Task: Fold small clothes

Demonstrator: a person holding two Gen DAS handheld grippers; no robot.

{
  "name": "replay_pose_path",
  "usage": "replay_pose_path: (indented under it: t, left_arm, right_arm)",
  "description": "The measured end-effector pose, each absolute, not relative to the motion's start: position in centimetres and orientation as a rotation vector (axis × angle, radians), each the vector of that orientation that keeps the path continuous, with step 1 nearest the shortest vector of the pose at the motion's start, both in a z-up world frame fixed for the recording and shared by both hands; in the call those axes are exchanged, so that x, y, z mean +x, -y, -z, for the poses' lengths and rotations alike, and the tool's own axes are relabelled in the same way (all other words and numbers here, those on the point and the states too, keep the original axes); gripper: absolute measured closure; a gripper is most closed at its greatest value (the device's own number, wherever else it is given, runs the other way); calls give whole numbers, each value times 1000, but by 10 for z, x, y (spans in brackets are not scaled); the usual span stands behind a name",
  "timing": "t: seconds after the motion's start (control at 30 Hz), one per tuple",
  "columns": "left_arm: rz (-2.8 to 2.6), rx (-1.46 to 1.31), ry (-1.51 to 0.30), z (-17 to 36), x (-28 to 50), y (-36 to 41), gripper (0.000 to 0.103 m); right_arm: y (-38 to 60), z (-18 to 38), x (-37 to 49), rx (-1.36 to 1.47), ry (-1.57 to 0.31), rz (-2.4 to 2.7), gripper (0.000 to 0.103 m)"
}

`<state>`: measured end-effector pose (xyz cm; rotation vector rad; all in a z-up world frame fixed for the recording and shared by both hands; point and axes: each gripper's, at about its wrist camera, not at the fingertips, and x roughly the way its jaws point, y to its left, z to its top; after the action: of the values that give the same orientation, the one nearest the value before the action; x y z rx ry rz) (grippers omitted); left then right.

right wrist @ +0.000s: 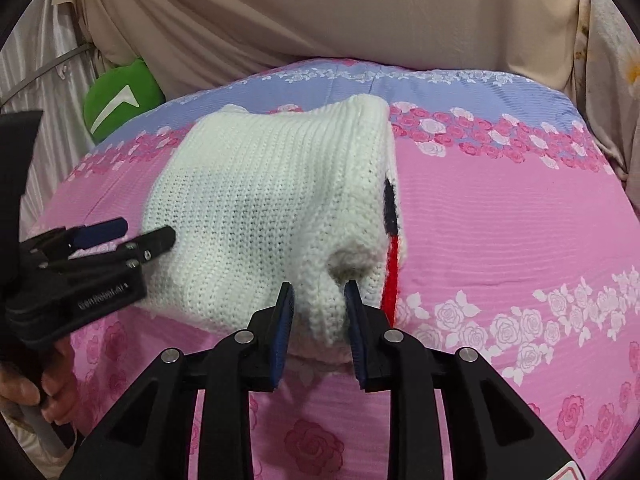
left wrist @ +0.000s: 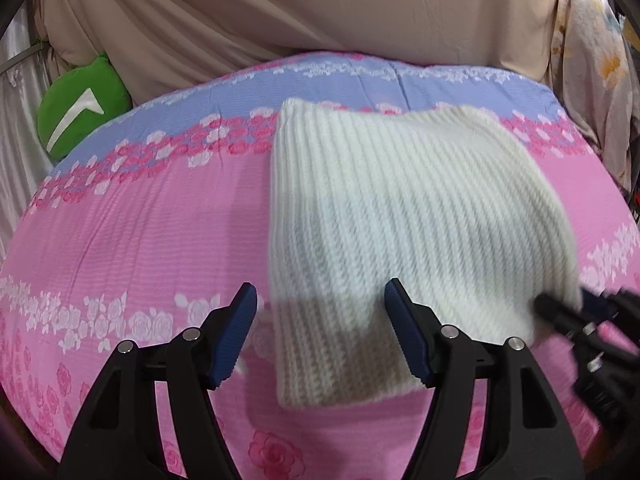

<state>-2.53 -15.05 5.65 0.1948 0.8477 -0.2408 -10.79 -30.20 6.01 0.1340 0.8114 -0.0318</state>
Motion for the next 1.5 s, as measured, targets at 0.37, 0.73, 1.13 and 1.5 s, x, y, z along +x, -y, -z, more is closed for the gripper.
replay_pose_path:
  t: [0.37,0.73,1.13,1.5]
  left_arm:
    - [238,188,-888,-40,-27,145,36]
    - [232,193,-888,-38,-28,147,36]
    - [211,232,-874,-31,-31,150,32]
    - [260,123,-806,-85,-23,146,26]
  right_arm:
    - [288,-72,-112,71,-817,69,79]
    - [291,-65,-108,63,-841,77,77]
    - [295,-34,-101,89,-886,64,75]
    - [341,-91,-104,238,-739,50,63]
